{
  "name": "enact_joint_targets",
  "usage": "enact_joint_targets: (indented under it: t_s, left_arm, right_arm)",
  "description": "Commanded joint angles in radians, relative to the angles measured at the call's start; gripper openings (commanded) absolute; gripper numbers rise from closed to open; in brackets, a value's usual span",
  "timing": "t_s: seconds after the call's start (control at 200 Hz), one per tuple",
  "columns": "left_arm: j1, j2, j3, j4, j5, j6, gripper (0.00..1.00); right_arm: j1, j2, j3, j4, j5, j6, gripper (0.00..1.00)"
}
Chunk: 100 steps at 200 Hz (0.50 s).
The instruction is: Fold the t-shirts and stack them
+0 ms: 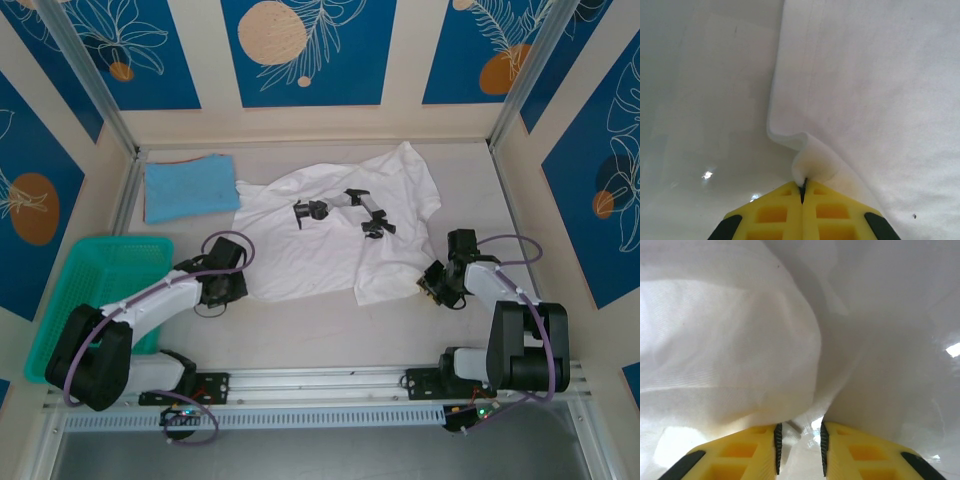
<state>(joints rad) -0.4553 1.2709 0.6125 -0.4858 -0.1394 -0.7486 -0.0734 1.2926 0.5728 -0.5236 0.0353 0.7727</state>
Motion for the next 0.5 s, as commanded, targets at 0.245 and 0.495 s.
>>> enact_joint_targets:
  t_s: [0.245,0.495]
  left_arm:
    - [0.006,-0.006,-0.008,0.007,0.001,0.020,0.02]
    - [0.006,-0.006,-0.011,0.009,0.006,0.020,0.02]
  right_arm:
    - [-0.003,-0.167,0.012,-0.078,0.024,0.005,0.32]
    - [-0.002,-0.096,0.003,-0.070,0.008,-0.013,0.30]
